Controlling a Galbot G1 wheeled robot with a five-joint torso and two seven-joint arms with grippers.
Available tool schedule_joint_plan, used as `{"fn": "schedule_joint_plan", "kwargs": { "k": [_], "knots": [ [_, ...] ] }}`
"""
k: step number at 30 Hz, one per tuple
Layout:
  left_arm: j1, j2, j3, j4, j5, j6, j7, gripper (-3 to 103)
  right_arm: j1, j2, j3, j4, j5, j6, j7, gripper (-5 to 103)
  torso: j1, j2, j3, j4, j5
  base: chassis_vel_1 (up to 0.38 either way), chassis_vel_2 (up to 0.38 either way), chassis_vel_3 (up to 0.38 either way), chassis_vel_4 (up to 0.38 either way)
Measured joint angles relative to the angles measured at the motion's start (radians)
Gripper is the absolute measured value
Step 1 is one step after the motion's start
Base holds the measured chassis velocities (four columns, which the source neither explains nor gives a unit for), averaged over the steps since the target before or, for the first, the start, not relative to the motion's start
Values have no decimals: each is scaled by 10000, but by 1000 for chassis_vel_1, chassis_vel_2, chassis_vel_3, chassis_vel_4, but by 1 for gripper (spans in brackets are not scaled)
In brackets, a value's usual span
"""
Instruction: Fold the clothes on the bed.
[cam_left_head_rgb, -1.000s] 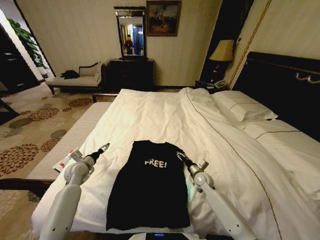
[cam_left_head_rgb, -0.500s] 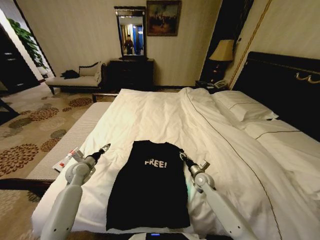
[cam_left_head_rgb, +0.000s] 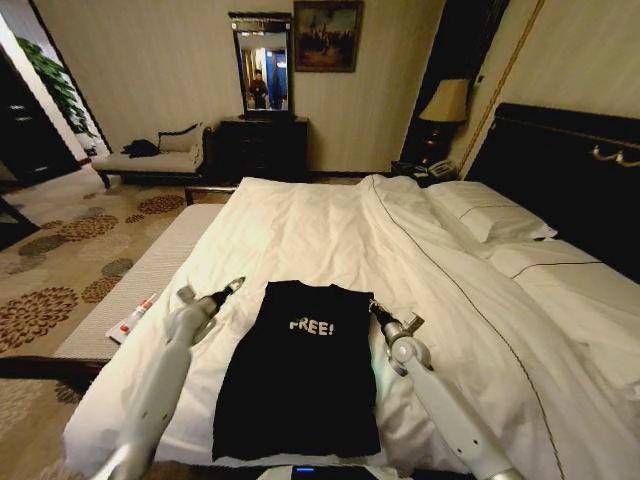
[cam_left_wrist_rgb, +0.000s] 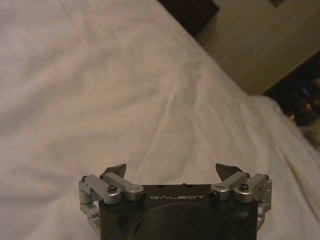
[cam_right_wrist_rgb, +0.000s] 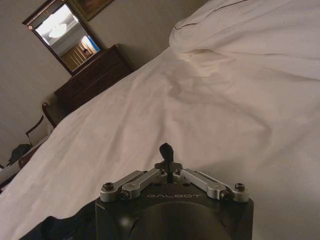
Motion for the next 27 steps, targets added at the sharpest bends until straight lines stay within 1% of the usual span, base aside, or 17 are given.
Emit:
{"fn": "schedule_joint_plan", "kwargs": {
  "k": [1,3,6,9,11,12,15,16,17,19,20,22,25,26,27],
  "knots": [
    [0,0,0,0,0,0,0,100,0,0,0,0,0,0,0,0,0,0,0,0,0,0,0,0,0],
    [-556,-305,366,902,226,8,133,100,33,-13,-7,-43,-37,-1,-3,0,0,-1,0,0,2,0,0,0,0],
    [-1050,-668,776,1754,545,55,353,100,33,-17,-11,-59,-160,-2,-13,0,0,-1,0,4,2,0,0,0,0],
    [-1161,-780,918,1950,647,63,473,100,25,-15,-13,-60,-188,-2,-15,0,-1,0,0,5,1,0,0,0,0],
    [-1384,-1026,1224,2375,987,73,761,100,21,-9,-12,-42,-232,-3,-16,0,-2,0,-1,5,1,0,0,0,0],
    [-1384,-1026,1224,2375,987,73,761,100,21,-9,-12,-42,-232,-3,-16,0,-2,0,-1,5,1,0,0,0,0],
    [-1636,-1244,1421,2839,1455,-25,1078,100,-7,-7,5,77,-248,-4,-12,0,-1,0,-1,4,1,0,0,0,0],
    [-1668,-1264,1424,2884,1476,-33,1104,103,-22,-10,12,105,-255,-4,-10,0,-2,-1,-1,4,1,0,0,0,0],
    [-1668,-1264,1424,2884,1476,-33,1104,103,-22,-10,12,105,-255,-4,-10,0,-2,-1,-1,4,1,0,0,0,0],
    [-1786,-1327,1430,3084,1561,-51,1176,98,-108,-27,50,227,-273,-6,-3,0,-2,0,-1,4,0,0,0,0,0],
    [-1835,-1343,1430,3202,1636,-53,1209,94,-143,-39,69,268,-282,-7,1,0,-3,0,-2,5,0,0,0,0,0],
    [-1876,-1362,1422,3326,1716,-72,1246,94,-167,-49,85,296,-297,-7,6,0,-3,0,-2,5,-1,0,0,0,0],
    [-1978,-1439,1344,3664,1893,-163,1345,78,-217,-58,119,363,-327,-7,22,0,-2,1,-2,4,0,0,0,0,0],
    [-1978,-1439,1344,3664,1893,-163,1345,78,-217,-58,119,363,-327,-7,22,0,-2,1,-2,4,0,0,0,0,0],
    [-1995,-1459,1324,3739,1957,-194,1387,72,-232,-58,124,378,-333,-7,32,0,-2,1,-2,4,0,0,0,0,0]
  ]
}}
